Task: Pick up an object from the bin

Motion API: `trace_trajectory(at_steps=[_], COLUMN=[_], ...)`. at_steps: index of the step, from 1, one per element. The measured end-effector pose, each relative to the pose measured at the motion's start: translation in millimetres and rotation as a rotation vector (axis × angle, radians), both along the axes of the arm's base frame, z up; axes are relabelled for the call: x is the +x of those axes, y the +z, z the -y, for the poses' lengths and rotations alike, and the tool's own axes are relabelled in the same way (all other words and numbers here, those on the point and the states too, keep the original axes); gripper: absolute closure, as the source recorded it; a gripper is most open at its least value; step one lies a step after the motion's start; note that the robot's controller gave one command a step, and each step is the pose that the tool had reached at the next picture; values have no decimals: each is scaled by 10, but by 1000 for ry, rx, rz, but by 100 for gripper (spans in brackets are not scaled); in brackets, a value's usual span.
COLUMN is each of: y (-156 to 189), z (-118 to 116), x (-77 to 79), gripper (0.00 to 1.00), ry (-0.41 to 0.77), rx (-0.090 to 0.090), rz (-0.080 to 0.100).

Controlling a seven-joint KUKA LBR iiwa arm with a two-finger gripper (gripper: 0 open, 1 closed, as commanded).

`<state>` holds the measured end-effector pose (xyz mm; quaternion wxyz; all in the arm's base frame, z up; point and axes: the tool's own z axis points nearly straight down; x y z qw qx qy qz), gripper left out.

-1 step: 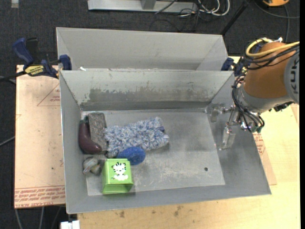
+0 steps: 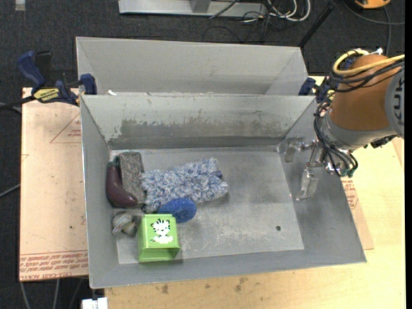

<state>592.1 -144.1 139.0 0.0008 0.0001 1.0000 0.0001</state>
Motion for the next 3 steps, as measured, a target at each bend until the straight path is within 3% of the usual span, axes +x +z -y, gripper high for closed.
trace_trajectory(at_steps=[1, 2, 3], y=[-8, 194, 438], z=[-16, -328, -611], x=[7, -110, 28], gripper=[0, 0, 0], ry=[-1, 78, 88], rx=[-1, 6, -1], rz=[0, -12, 7])
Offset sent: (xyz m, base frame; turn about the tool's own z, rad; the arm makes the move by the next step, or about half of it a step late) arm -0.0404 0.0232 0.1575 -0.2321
